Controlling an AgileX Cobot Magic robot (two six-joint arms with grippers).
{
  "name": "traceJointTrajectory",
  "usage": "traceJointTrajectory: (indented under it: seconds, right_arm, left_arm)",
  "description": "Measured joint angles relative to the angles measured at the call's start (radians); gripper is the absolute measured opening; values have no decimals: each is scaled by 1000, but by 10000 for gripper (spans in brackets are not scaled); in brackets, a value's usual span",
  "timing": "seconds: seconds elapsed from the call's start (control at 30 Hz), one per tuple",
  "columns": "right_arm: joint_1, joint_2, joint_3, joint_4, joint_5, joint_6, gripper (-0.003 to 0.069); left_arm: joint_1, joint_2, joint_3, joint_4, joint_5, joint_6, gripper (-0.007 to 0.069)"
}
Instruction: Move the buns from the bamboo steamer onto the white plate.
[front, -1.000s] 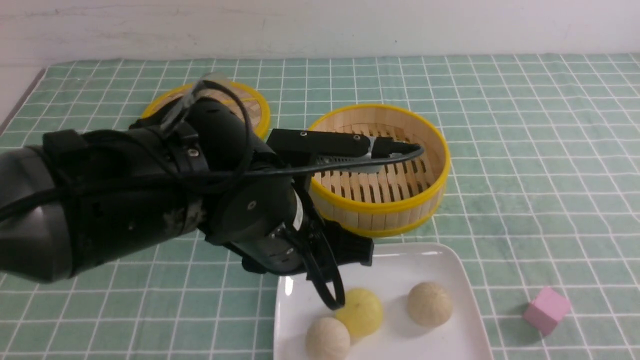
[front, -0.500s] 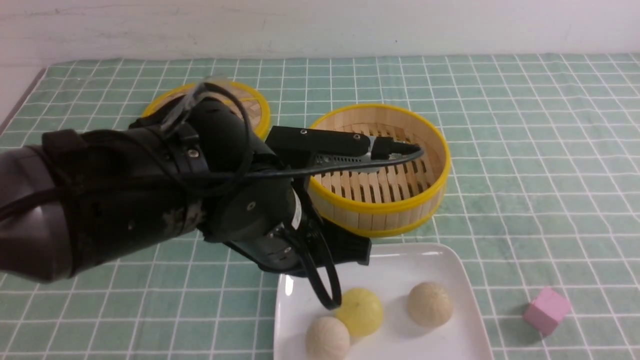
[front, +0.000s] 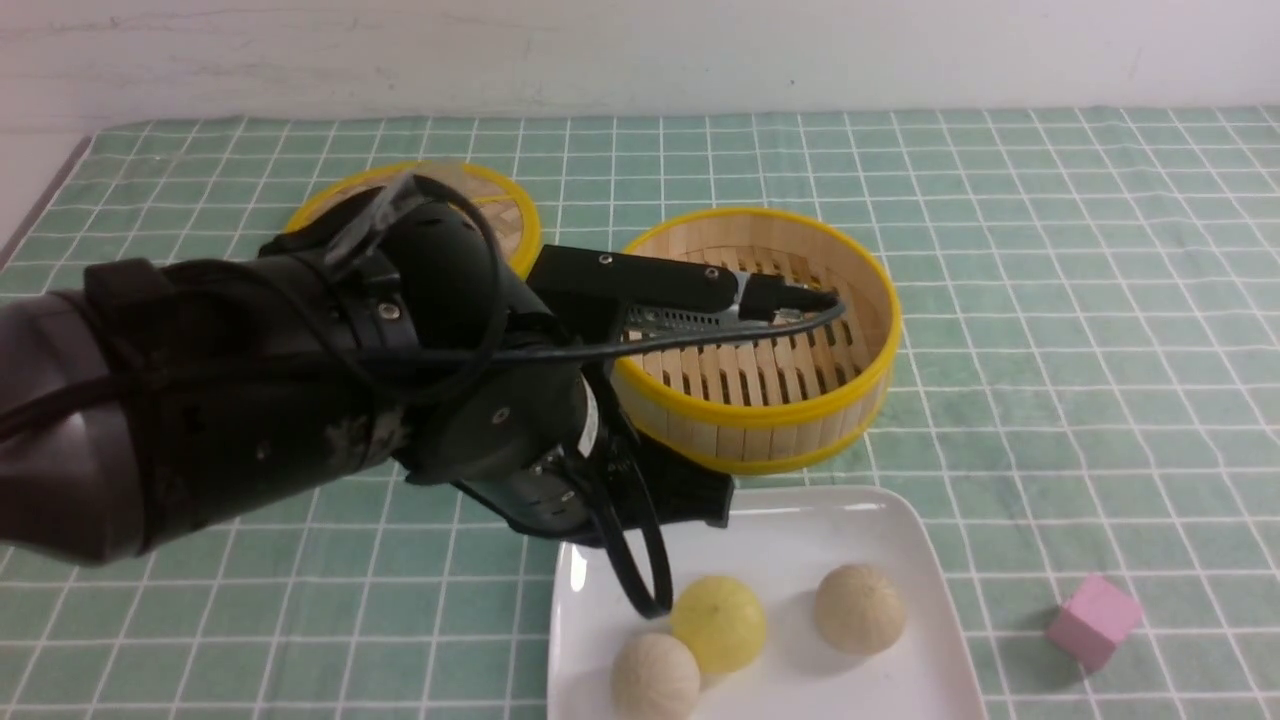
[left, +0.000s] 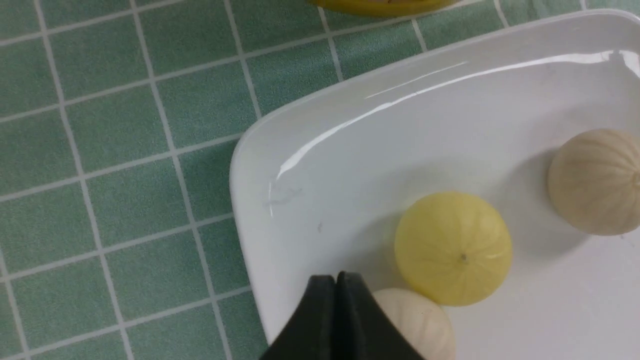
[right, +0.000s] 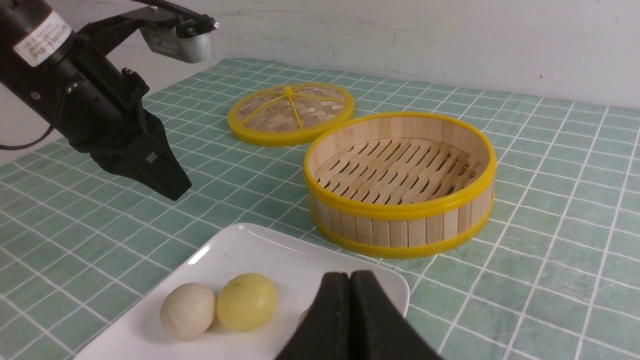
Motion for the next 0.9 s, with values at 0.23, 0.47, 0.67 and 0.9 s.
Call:
traceJointTrajectory:
  seconds: [0.23,0.47,0.67,0.9]
  right_arm:
    - [0,-1,0,0,0,0,-1]
    - [-82,-26,89,0,-23,0,1]
    - [-306,-102,254,-51,-21,0,7]
    - [-476,-111,370,-80,-42,-1,13]
  left_arm:
    - [0,0,0,4,0,0,13]
    - [0,0,0,6,6,0,21]
    - [0,0,0,6,18,0,24]
    - [0,-32,0,24,19,8,24]
